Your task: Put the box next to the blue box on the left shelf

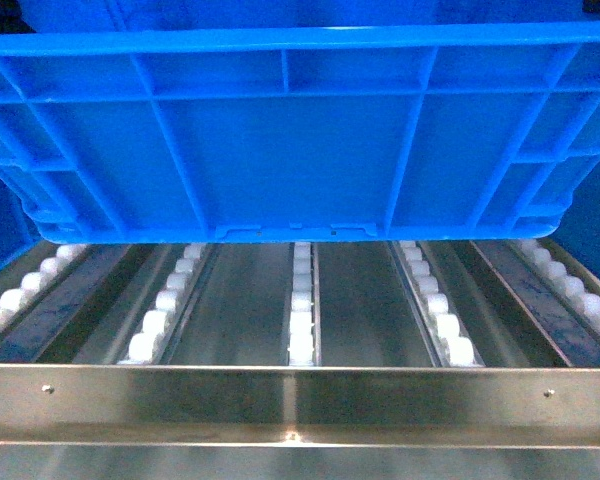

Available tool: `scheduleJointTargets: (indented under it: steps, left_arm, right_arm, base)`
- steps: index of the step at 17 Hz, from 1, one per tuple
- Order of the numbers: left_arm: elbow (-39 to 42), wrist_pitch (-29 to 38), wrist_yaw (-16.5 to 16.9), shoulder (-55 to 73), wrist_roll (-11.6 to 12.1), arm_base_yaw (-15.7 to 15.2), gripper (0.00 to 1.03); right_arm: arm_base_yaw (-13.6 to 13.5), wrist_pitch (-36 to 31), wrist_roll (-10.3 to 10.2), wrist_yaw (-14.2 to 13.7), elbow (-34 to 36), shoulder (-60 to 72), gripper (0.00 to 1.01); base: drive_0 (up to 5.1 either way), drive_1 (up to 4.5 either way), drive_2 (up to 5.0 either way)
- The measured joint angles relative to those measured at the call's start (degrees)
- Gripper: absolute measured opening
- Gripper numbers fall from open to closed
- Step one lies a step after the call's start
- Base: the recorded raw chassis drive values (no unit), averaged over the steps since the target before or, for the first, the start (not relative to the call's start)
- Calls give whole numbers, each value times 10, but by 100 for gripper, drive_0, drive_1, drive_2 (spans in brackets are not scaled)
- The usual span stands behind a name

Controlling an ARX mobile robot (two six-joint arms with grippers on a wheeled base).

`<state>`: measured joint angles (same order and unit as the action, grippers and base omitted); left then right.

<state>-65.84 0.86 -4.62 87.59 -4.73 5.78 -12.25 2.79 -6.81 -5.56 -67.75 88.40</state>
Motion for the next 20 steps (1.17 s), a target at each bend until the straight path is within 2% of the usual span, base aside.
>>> scheduleJointTargets:
  steps: [4,20]
  left_arm:
    - [0,0,0,0,0,0,19]
    - [0,0,-1,2,1,0,19]
  right_arm:
    - [0,1,0,0,0,0,8]
    - [0,0,-1,2,0,3,8]
  base:
    - [0,420,-421]
    - [0,0,0]
